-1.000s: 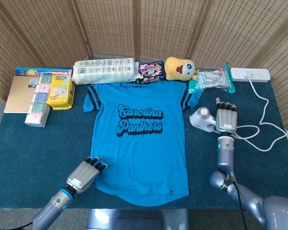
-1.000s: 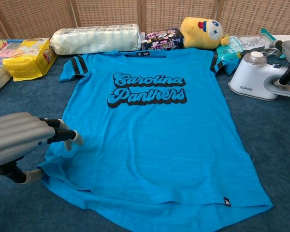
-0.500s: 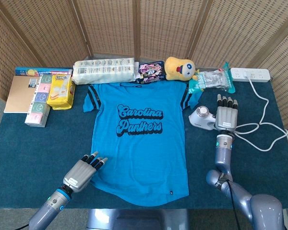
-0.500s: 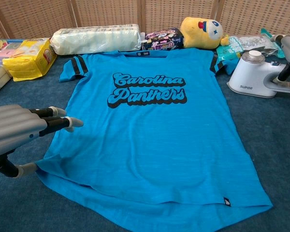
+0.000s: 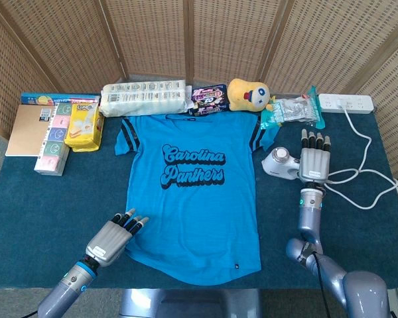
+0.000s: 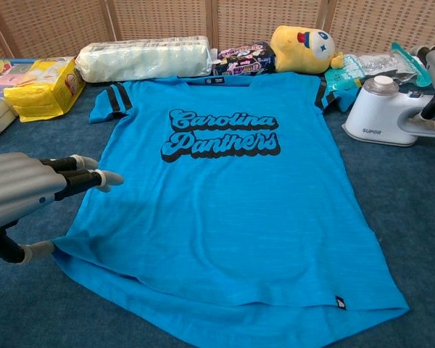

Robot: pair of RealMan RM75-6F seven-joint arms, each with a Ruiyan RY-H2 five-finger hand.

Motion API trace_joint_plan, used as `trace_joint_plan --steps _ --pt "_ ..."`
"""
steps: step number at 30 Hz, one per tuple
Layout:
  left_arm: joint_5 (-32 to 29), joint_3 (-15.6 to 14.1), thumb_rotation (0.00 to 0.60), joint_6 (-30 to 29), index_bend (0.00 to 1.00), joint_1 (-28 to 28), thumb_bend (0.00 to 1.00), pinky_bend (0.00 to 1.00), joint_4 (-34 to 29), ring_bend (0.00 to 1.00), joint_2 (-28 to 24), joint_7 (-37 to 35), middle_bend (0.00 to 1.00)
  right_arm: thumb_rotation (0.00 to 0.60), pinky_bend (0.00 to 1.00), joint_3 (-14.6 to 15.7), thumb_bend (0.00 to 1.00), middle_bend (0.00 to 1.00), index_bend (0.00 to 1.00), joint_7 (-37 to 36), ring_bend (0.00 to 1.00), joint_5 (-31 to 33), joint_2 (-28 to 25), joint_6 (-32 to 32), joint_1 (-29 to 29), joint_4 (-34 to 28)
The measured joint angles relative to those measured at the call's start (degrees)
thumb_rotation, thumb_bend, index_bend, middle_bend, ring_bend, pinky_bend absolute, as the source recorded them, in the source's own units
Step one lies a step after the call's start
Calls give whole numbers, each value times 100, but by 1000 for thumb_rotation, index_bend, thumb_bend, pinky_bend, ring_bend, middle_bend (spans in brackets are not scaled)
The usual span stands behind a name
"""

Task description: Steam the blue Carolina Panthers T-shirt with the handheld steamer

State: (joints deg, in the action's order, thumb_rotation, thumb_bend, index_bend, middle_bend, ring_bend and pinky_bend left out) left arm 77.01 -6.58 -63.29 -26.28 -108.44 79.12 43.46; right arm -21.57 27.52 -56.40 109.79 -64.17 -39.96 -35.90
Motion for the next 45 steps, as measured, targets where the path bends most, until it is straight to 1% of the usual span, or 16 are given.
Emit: trace_joint_plan --steps 6,12,20,26,38,45 --pt "12 3 600 -52 13 32 327 205 -12 9 -40 -28 157 600 67 9 283 116 0 162 100 30 -129 -6 122 -274" --pt "33 -13 600 -102 9 70 327 205 -22 9 -66 -40 157 598 66 -18 280 112 0 450 91 166 -154 129 153 -279" --pt "61 -10 600 -107 1 84 327 205 -9 9 -92 -82 158 600 64 23 280 109 0 434 86 135 -106 126 222 -184" --pt "122 -4 600 -140 1 104 326 205 16 9 -91 -131 157 600 66 38 280 109 0 387 86 64 -145 23 274 -305" --pt "240 0 600 -241 0 179 327 205 43 9 -159 -269 158 600 73 82 280 115 0 412 92 -80 -466 -351 507 -1095" --pt "292 10 600 -332 0 244 327 205 27 9 -295 -383 158 600 78 139 279 121 0 547 94 -150 -801 -591 701 -1856"
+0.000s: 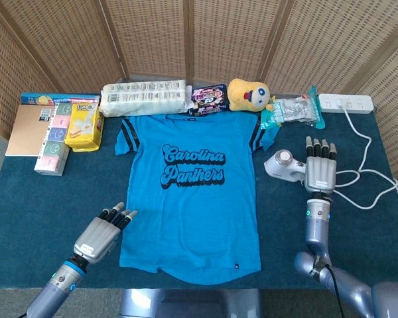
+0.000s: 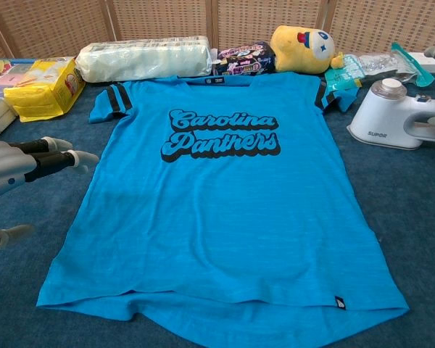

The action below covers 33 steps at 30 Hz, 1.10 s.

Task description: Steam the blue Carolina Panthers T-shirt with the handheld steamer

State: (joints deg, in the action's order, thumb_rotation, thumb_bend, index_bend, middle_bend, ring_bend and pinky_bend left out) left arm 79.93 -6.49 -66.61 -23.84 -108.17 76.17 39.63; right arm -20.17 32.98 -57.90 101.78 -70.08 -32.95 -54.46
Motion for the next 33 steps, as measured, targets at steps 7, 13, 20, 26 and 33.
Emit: trace_joint_plan --steps 7,13,20,26,33 --pt "41 -57 600 -134 0 131 327 205 -211 9 -311 -210 158 598 85 115 279 136 0 164 101 -27 -494 -179 266 -1080" --pt "252 -168 600 -423 1 356 328 207 -287 10 -650 -533 158 599 137 354 279 185 49 207 153 -126 -1127 -350 621 -2263" --pt "660 -253 600 -929 24 696 327 221 -65 39 -766 -1145 163 597 320 810 290 258 173 -299 255 -706 -1698 -596 1053 -2927" --pt "960 -278 600 -1474 229 1035 336 295 213 195 -851 -1622 276 597 434 1247 306 351 285 -1001 347 -1332 -2108 -855 1458 -3225" --pt "1228 -255 600 -2265 253 1586 338 315 777 227 -805 -2311 308 598 493 1679 309 412 346 -1582 413 -1823 -2506 -1191 1949 -3399"
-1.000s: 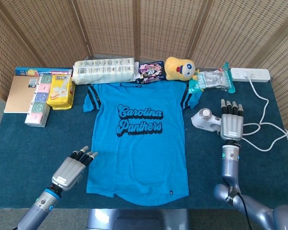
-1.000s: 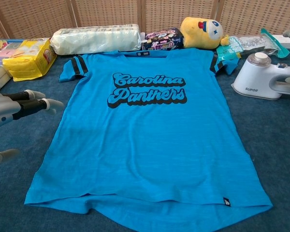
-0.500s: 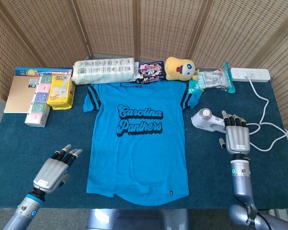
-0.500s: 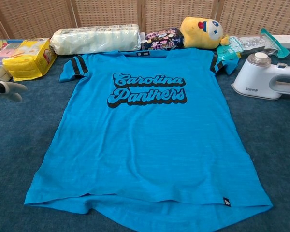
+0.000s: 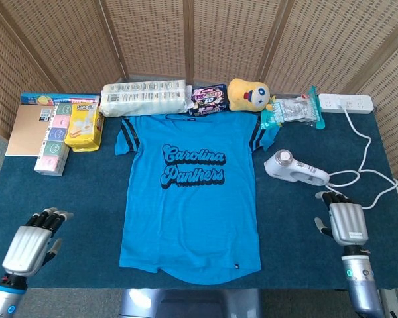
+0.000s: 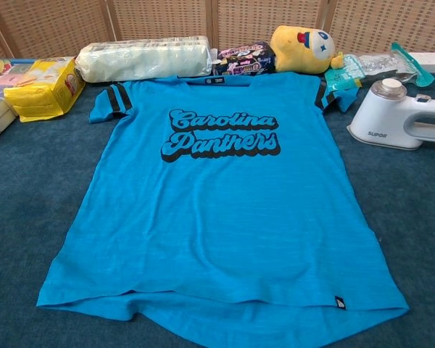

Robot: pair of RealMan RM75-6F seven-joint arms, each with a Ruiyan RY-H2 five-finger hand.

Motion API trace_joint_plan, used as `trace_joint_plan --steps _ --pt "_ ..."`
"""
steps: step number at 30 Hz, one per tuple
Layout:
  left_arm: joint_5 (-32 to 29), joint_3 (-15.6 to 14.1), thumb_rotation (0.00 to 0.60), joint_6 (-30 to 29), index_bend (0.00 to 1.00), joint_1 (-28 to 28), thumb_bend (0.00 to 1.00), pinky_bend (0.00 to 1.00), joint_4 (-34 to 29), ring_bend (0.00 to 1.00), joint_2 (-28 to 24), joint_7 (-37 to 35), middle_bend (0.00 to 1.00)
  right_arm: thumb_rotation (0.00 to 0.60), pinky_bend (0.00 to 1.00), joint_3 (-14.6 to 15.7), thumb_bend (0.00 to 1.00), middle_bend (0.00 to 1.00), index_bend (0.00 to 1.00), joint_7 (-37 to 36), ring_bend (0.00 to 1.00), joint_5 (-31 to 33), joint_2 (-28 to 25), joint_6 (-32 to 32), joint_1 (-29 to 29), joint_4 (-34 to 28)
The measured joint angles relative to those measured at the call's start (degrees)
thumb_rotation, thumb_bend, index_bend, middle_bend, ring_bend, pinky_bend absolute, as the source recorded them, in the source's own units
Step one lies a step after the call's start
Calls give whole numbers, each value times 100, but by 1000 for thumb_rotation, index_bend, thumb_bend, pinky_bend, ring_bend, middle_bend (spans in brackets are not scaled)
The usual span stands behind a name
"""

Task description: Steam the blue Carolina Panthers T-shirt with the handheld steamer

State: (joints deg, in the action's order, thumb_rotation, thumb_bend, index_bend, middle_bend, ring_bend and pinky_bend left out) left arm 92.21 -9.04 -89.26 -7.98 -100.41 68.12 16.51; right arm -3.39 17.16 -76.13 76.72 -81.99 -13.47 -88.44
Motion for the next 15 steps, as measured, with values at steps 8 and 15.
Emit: trace_joint_plan --steps 8,15 --pt "-123 -56 600 -388 253 554 338 314 128 227 -136 -241 308 599 494 175 309 419 358 -159 421 -132 -277 -293 400 -293" --pt "-182 -17 600 -441 253 718 338 315 150 227 -184 -356 308 595 494 169 309 419 359 -252 423 -146 -321 -356 529 -342"
